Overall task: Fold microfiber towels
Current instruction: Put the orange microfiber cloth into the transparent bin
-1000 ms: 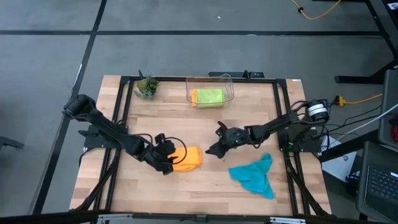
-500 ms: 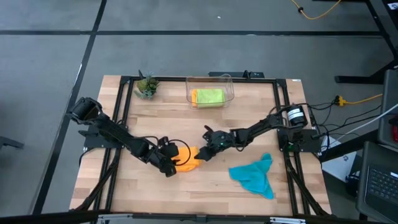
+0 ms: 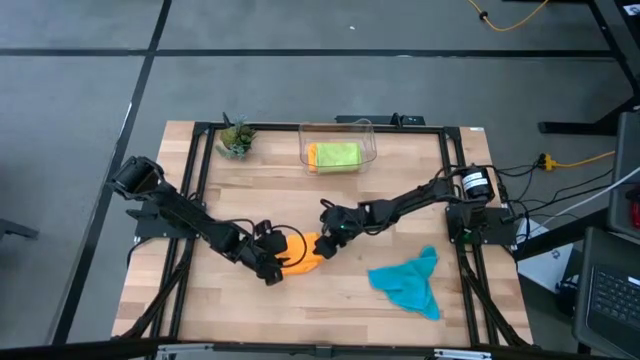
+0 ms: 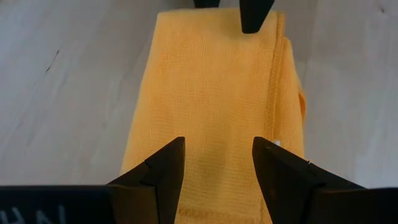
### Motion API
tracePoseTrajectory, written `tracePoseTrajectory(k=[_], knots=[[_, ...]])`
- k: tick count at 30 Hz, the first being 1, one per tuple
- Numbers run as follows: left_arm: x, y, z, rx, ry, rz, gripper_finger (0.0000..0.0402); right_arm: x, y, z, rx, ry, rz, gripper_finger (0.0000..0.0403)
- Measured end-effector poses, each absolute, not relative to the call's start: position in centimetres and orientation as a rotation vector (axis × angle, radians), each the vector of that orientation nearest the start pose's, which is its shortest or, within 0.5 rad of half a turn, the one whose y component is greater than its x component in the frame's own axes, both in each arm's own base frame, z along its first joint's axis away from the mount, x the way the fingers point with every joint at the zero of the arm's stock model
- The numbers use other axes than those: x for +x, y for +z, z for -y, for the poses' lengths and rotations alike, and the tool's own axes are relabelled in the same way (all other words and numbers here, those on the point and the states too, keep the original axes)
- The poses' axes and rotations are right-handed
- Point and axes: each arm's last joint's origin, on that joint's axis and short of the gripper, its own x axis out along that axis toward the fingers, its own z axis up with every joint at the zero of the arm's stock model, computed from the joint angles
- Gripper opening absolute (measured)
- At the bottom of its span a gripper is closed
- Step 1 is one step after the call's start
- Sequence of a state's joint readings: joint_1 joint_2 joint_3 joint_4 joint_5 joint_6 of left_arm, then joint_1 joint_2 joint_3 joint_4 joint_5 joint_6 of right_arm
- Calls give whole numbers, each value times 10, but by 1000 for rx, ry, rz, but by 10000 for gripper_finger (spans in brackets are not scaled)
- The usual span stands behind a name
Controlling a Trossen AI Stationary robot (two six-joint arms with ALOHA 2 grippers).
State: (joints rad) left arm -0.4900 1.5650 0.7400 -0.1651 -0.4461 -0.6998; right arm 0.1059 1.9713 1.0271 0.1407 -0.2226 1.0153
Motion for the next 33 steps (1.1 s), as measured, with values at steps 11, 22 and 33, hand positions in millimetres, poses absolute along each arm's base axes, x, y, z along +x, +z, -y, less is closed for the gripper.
tracePoseTrajectory(k=[11, 22, 33], knots=[[253, 150, 121, -207, 259, -846, 181, 376, 125, -25, 1011, -65, -934, 306], [252, 147, 122, -231, 219, -895, 180, 356, 144, 1, 932, -186, -995, 306], [254, 148, 119, -240, 234, -878, 180, 353, 116, -2, 1053, -117, -905, 306]])
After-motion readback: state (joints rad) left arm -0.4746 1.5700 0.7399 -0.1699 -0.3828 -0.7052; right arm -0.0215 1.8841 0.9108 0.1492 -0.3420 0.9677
